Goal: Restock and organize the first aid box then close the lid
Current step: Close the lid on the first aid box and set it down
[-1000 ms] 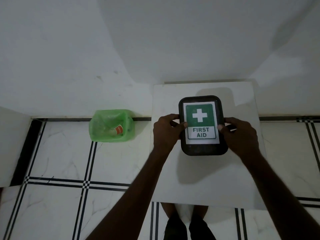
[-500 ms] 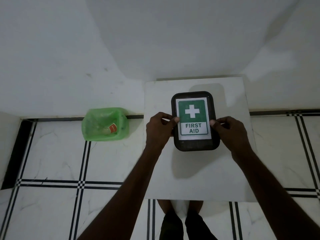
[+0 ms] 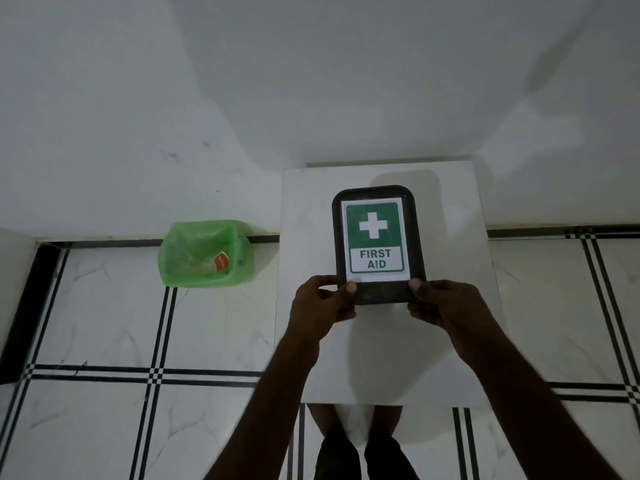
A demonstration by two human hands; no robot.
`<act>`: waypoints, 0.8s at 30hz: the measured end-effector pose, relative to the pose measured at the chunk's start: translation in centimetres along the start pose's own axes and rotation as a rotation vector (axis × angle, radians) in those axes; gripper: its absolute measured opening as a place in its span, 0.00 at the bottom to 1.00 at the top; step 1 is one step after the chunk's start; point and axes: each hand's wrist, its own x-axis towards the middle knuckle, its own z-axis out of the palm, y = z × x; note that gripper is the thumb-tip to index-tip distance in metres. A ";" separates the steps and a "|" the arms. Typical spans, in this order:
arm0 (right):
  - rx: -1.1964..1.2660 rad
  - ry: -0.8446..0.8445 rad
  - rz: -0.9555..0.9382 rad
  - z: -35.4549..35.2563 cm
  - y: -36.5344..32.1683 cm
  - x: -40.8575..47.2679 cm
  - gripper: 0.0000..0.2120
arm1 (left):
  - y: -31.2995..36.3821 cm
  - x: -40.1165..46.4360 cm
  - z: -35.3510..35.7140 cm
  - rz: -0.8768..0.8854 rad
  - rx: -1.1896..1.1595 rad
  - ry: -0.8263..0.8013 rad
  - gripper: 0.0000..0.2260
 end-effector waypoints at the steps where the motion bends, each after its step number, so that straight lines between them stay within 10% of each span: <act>1: -0.063 -0.023 -0.003 -0.2 -0.3 0.1 0.19 | 0.3 0.0 -0.2 0.001 0.050 -0.015 0.20; 24: -0.173 0.152 -0.207 3.6 -10.2 9.6 0.17 | 9.1 9.6 2.3 0.108 -0.052 0.198 0.11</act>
